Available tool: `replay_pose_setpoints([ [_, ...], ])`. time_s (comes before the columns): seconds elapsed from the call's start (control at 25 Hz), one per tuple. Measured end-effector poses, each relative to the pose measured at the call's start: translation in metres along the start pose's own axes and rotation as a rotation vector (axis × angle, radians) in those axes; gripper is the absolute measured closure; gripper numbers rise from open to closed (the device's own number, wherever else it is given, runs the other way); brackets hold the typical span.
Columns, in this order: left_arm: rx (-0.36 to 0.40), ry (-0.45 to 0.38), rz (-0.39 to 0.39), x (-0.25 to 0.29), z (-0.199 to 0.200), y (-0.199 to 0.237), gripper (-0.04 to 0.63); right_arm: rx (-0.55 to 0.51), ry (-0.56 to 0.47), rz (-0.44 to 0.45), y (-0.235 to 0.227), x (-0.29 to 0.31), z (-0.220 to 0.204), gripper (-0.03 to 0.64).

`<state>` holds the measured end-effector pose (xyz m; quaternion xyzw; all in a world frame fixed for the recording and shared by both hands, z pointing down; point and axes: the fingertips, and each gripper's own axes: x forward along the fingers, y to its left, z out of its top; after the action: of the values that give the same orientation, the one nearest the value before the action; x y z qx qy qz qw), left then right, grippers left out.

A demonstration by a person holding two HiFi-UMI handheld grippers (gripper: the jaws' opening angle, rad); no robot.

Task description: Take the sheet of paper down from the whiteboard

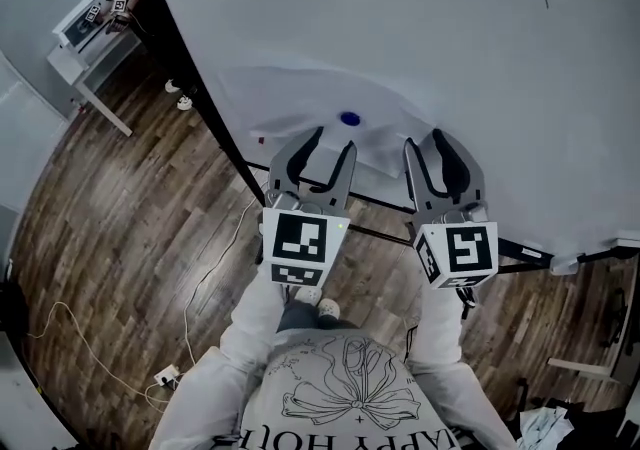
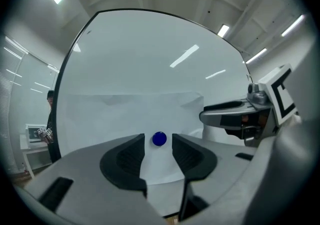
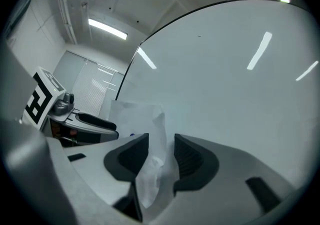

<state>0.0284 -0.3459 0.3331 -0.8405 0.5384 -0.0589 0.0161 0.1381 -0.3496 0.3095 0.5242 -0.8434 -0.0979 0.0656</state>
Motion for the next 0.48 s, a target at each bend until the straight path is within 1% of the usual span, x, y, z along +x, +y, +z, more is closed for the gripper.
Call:
replay_pose_setpoints([
  [0.16,0.004,0.002,-0.019,0.010,-0.001,0.001,0.441,-0.004,-0.004,0.045,0.005,0.010,0.000,0.462],
  [0.24,-0.001,-0.002,-0.026,0.014,-0.001,0.001,0.442,-0.004,0.003,0.055,0.005,0.013,-0.001,0.476],
  [0.36,0.001,-0.001,-0.042,0.021,-0.001,-0.002,0.442,0.007,0.005,0.057,0.002,0.017,-0.003,0.505],
  [0.48,0.010,0.004,-0.043,0.027,-0.002,-0.004,0.439,0.036,-0.003,0.031,-0.004,0.017,-0.002,0.563],
])
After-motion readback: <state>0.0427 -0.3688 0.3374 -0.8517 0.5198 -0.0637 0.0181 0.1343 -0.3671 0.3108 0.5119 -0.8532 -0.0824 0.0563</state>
